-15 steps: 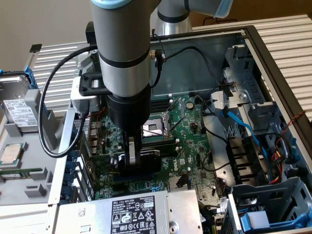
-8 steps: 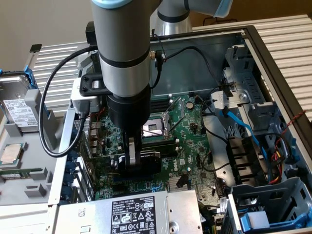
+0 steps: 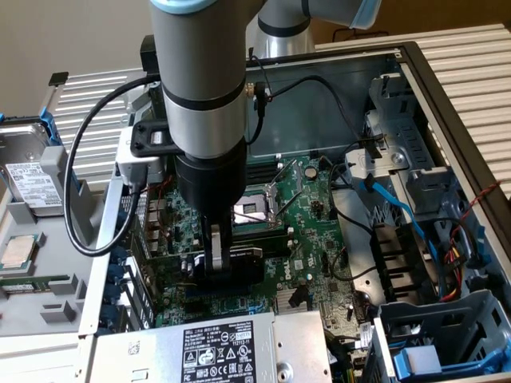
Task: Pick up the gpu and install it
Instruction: 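Insert the gpu into the slot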
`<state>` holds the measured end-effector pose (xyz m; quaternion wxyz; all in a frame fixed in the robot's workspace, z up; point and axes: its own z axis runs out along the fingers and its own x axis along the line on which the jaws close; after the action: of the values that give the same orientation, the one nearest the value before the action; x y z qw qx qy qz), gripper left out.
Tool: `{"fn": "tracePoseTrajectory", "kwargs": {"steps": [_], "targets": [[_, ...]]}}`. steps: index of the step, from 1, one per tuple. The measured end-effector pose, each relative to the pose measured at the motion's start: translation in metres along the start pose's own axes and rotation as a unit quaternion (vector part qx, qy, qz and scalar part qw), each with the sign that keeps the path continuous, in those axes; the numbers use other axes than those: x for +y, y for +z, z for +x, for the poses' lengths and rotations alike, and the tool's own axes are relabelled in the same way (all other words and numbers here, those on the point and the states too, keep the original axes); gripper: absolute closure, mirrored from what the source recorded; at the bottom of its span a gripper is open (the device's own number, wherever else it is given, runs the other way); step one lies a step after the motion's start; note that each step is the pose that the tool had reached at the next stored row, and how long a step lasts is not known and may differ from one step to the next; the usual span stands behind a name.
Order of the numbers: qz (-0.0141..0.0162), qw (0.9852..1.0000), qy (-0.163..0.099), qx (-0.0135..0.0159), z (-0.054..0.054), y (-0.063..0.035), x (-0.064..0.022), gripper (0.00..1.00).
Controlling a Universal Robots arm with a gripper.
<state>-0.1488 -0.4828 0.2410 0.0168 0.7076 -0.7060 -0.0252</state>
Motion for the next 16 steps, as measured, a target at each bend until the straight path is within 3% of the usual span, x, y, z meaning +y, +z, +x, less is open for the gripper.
{"fn": "tracePoseTrajectory", "kwargs": {"steps": [10,13,16], "targets": [[0.001,1.0,0.0,-0.0021,-0.0005,0.0015,0.0001,0.73],[0.0012,1.0,0.0,-0.0049,-0.0005,0.0015,0.0001,0.73],[0.0013,1.0,0.0,-0.005,-0.0005,0.0016,0.0,0.73]]}}
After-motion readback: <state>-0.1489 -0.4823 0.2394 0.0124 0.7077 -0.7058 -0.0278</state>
